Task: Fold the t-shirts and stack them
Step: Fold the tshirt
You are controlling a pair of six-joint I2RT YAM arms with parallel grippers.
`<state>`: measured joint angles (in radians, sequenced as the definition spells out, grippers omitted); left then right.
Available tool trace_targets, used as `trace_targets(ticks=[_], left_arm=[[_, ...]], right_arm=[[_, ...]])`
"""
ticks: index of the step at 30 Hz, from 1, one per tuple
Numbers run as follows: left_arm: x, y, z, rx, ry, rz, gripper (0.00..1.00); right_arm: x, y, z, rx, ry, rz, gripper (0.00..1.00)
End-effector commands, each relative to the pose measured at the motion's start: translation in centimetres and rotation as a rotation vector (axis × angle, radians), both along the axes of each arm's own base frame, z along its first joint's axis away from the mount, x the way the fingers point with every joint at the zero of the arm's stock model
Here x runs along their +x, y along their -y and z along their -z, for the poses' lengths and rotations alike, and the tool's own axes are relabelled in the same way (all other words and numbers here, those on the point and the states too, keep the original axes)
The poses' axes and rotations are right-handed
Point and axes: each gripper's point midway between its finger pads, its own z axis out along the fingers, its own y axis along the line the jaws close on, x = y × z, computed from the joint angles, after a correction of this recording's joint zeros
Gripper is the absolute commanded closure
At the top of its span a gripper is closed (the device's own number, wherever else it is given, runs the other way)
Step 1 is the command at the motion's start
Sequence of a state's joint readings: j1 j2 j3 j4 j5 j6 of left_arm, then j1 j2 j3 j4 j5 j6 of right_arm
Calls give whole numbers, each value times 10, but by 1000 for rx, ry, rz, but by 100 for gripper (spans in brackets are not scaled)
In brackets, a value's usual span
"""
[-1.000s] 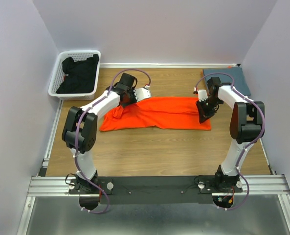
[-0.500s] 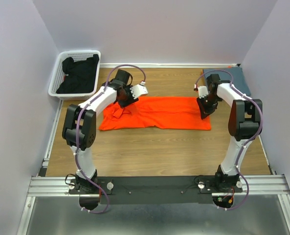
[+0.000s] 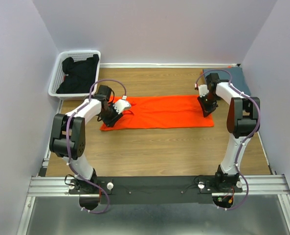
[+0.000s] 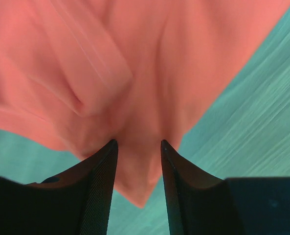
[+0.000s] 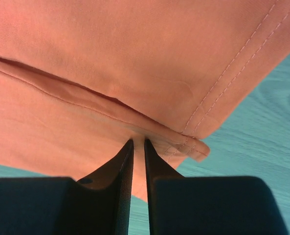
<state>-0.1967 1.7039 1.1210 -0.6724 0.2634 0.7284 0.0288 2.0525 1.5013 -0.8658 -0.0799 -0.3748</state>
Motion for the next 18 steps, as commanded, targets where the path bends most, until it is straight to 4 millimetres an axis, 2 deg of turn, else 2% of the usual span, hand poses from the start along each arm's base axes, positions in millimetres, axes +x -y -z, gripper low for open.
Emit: trace_targets(ticks=[1, 5, 8, 10, 11, 13, 14, 18], left_arm=[[-11, -23, 27, 12, -77, -87, 52], [-12, -46, 44, 44, -112, -150, 54], [-8, -49, 39, 37, -101, -158, 55], [-9, -41, 28, -4, -107, -135, 55], [-2, -36, 14, -34, -80, -124, 54], [-1, -26, 0, -85, -78, -109, 54], [8, -21, -18, -116, -46, -108, 53], [16, -10, -32, -155, -23, -114, 53]], right_arm=[[4, 18, 13, -78, 11, -14, 79], [2, 24, 10, -107, 16, -18, 79], [6, 20, 3, -94, 35, -15, 78], [6, 14, -1, -55, 41, -21, 78], [4, 11, -4, -39, 37, -21, 78], [4, 1, -15, 18, 52, -32, 77], [2, -8, -24, 61, 50, -40, 76], [8, -21, -46, 133, 84, -40, 75]])
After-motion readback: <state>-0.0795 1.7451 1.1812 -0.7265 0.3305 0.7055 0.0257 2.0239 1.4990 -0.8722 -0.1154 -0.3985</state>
